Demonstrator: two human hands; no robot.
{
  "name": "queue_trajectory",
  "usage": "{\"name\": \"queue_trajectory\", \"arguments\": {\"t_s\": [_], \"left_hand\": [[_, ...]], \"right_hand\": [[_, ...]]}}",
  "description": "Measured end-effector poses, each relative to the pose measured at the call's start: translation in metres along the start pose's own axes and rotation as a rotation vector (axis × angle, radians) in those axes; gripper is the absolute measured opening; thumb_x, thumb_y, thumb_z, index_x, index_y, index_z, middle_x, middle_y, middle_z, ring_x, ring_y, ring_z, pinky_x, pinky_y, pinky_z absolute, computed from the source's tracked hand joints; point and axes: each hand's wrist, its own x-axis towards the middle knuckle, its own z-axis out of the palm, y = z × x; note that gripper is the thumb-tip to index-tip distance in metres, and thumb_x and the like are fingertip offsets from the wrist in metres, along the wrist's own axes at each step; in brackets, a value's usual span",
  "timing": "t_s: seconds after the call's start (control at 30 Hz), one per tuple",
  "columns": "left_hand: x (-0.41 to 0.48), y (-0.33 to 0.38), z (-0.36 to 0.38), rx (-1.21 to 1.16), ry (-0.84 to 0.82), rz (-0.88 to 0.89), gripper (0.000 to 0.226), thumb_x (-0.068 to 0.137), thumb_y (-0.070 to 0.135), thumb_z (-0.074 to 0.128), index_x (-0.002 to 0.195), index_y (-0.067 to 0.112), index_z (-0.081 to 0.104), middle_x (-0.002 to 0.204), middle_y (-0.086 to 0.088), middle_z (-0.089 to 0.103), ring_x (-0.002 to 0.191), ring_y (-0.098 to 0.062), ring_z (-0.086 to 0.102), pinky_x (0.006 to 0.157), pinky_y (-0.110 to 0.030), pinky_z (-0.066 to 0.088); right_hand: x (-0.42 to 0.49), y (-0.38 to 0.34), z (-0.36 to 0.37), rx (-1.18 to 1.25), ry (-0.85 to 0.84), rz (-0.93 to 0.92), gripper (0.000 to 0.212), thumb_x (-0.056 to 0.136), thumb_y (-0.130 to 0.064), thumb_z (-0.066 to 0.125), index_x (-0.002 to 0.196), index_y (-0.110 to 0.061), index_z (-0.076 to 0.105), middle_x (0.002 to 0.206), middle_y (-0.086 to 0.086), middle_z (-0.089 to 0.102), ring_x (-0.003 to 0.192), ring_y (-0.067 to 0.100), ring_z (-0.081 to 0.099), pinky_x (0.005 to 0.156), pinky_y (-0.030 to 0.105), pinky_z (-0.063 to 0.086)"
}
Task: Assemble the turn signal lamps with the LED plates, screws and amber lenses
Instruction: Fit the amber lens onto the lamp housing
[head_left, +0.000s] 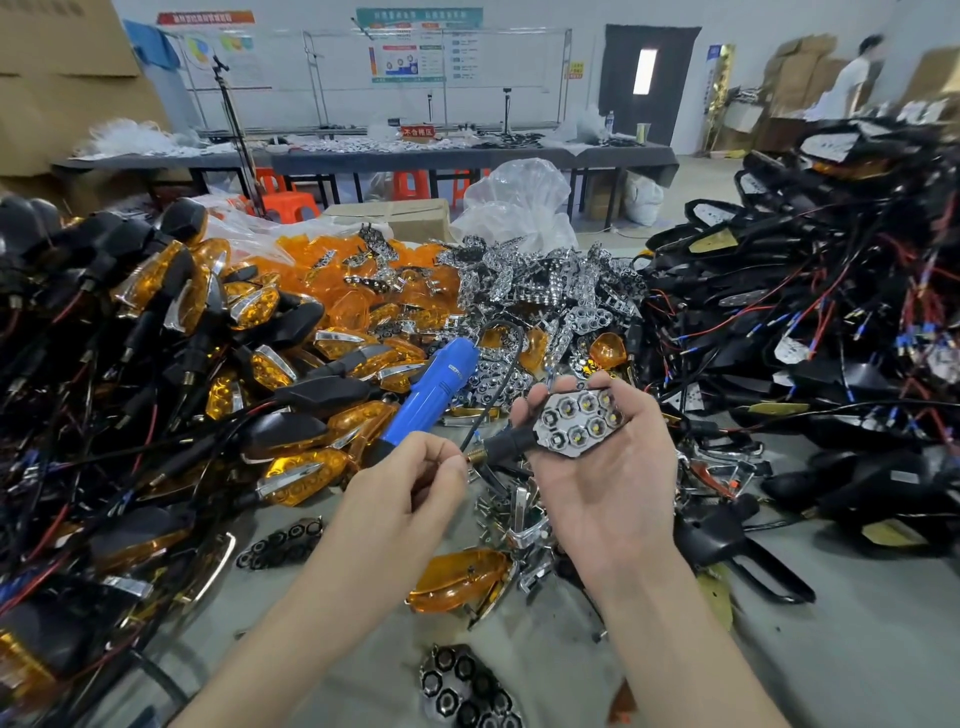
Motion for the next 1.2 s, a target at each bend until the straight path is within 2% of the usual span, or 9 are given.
{"name": "queue_trajectory", "arguments": {"t_s": [0.3,0.47,0.53,0.63,0.73,0.8,0.9,1.07,1.2], "left_hand": [[0.011,0.009,-0.006,-0.067,-0.077,-0.073,0.023,0.1,0.037,0.048,0.089,0.021,0.061,0.051,0.013,0.045,0.042,-0.002,0.036,0.04,-0.015,0.031],[0.014,0.015,-0.009,-0.287,-0.155,-0.237,0.024,0.1,0.032,0.051,0.08,0.023,0.062,0.054,0.011,0.041,0.043,-0.006,0.031,0.04,-0.017,0.027],[0.015,0.017,-0.011,-0.407,-0.178,-0.313,0.029,0.101,0.026,0.051,0.075,0.026,0.064,0.055,0.008,0.038,0.042,-0.008,0.027,0.037,-0.018,0.025],[0.016,0.02,-0.015,-0.468,-0.181,-0.365,0.024,0.101,0.024,0.051,0.083,0.01,0.056,0.055,0.006,0.034,0.042,-0.01,0.024,0.037,-0.019,0.024],[0.021,0.022,-0.018,-0.49,-0.183,-0.402,0.039,0.102,0.025,0.05,0.065,0.017,0.044,0.053,0.005,0.029,0.042,-0.011,0.021,0.039,-0.02,0.022],[0.026,0.024,-0.02,-0.505,-0.189,-0.438,0.042,0.103,0.024,0.049,0.061,0.019,0.043,0.052,0.005,0.028,0.041,-0.011,0.02,0.038,-0.019,0.023],[0.031,0.025,-0.024,-0.489,-0.208,-0.468,0.027,0.104,0.022,0.048,0.078,0.013,0.047,0.051,0.005,0.026,0.039,-0.01,0.02,0.036,-0.018,0.024],[0.035,0.026,-0.028,-0.389,-0.244,-0.459,0.02,0.104,0.022,0.045,0.089,0.011,0.048,0.054,0.007,0.032,0.041,-0.007,0.023,0.037,-0.018,0.025],[0.035,0.03,-0.028,0.059,-0.108,-0.243,0.023,0.106,0.033,0.037,0.093,0.019,0.05,0.051,0.014,0.046,0.04,-0.004,0.037,0.038,-0.018,0.031]], "right_hand": [[0.001,-0.003,0.007,0.016,0.006,-0.021,0.012,0.097,-0.018,0.055,0.087,-0.014,0.062,0.087,0.009,0.062,0.081,0.03,0.065,0.086,0.046,0.057],[-0.001,-0.003,0.005,-0.008,0.002,-0.012,0.017,0.098,-0.02,0.052,0.085,-0.016,0.062,0.088,0.008,0.062,0.083,0.029,0.066,0.089,0.049,0.057],[-0.001,-0.003,0.003,-0.026,-0.006,-0.006,0.015,0.098,-0.021,0.051,0.087,-0.016,0.061,0.09,0.008,0.063,0.088,0.032,0.068,0.092,0.052,0.056],[-0.002,-0.005,0.002,-0.075,-0.04,0.033,0.01,0.092,-0.023,0.057,0.087,-0.018,0.064,0.096,0.01,0.067,0.104,0.039,0.069,0.099,0.059,0.053],[-0.002,-0.01,0.002,-0.148,-0.082,0.115,0.008,0.097,-0.025,0.053,0.095,-0.02,0.059,0.109,0.013,0.068,0.117,0.042,0.066,0.097,0.059,0.053],[-0.001,-0.012,0.003,-0.205,-0.095,0.16,0.003,0.101,-0.022,0.051,0.102,-0.021,0.052,0.116,0.015,0.067,0.121,0.042,0.065,0.094,0.058,0.055],[-0.001,-0.012,0.003,-0.302,-0.099,0.179,0.013,0.1,-0.008,0.051,0.103,-0.019,0.057,0.127,0.019,0.065,0.123,0.042,0.064,0.096,0.057,0.056],[-0.004,-0.014,0.008,-0.334,-0.105,0.186,0.022,0.101,0.0,0.051,0.118,-0.013,0.046,0.138,0.027,0.06,0.125,0.045,0.061,0.097,0.056,0.056],[-0.003,-0.017,0.011,-0.308,-0.054,0.237,0.039,0.097,0.001,0.056,0.134,-0.006,0.047,0.137,0.035,0.054,0.127,0.047,0.059,0.095,0.049,0.059]]}}
